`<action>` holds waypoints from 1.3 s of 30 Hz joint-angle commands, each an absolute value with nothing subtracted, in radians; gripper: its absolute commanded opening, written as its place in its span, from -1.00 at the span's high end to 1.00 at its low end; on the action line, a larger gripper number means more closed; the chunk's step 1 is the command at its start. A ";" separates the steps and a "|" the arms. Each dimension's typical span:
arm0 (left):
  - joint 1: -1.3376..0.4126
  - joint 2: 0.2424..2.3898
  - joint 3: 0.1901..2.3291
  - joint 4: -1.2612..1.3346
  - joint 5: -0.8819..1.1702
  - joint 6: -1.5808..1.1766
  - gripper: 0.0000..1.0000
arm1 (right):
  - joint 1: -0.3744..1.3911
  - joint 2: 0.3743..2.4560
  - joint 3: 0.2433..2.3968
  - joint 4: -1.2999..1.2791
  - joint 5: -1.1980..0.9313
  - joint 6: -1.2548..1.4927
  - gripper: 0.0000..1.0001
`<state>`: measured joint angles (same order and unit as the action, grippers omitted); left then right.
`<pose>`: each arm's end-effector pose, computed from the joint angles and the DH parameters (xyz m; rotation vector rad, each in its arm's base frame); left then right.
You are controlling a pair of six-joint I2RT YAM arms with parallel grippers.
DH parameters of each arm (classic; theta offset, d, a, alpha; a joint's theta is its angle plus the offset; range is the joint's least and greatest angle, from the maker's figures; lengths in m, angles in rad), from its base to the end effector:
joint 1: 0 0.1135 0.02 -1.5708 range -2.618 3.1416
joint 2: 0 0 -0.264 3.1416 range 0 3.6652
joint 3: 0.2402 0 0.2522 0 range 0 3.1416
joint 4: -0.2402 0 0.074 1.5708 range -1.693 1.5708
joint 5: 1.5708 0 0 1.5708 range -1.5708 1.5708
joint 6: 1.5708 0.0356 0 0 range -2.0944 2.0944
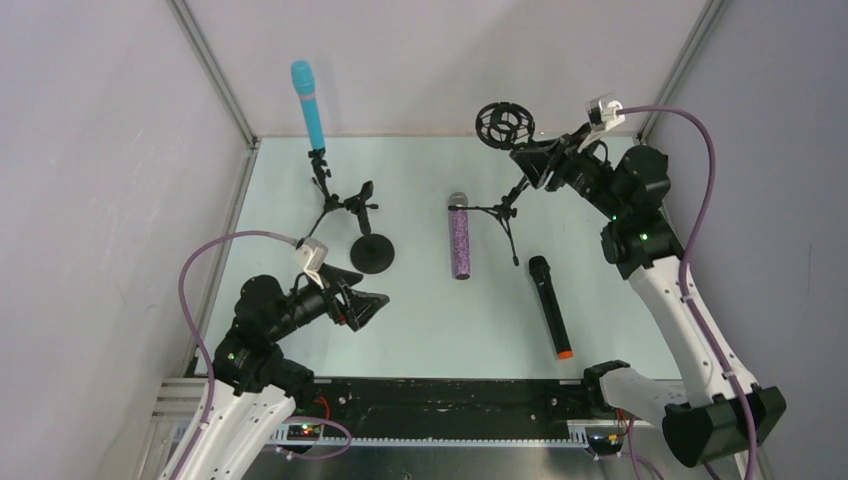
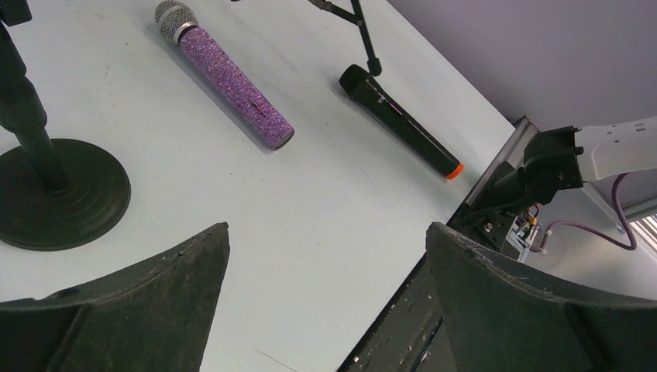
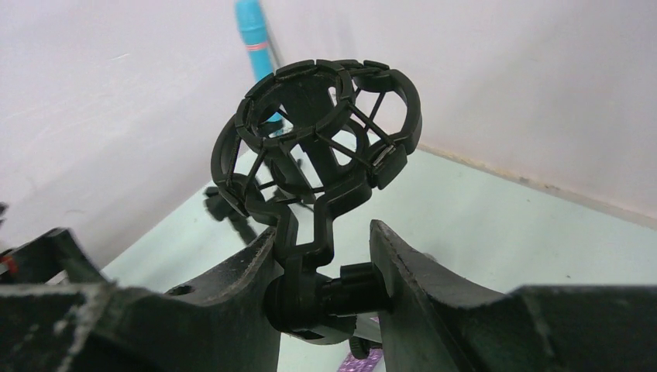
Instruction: Attach the microphones to the stand
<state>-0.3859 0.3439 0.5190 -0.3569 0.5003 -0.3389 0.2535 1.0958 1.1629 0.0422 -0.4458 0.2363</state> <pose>0.0915 -0.0556 0.2852 0.4231 1.7813 -0.9566 0.2335 0.0763 0.4361 -0.3838 1.4645 0.7198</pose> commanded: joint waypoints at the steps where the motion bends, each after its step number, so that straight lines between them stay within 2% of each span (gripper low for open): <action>1: -0.391 0.334 0.515 -0.347 0.496 -0.325 -0.99 | 0.297 0.990 1.241 0.063 -0.494 0.251 0.92; 8: -0.392 0.328 0.514 -0.348 0.478 -0.330 -0.99 | 0.380 0.953 1.241 0.005 -0.625 0.272 0.92; 13: -0.392 0.330 0.515 -0.348 0.477 -0.328 -0.99 | 0.476 1.003 1.241 -0.073 -0.708 0.283 0.92; 21: -0.393 0.329 0.515 -0.352 0.476 -0.324 -0.99 | 0.605 1.127 1.241 -0.051 -0.788 0.201 0.93; 39: -0.393 0.323 0.515 -0.354 0.472 -0.321 -0.99 | 0.706 1.351 1.241 -0.067 -0.921 0.035 0.95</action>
<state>-0.3889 0.3332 0.5194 -0.3618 0.4744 -0.3389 0.7029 1.3354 1.1889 -0.1074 -0.8703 0.0696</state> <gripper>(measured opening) 0.996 0.453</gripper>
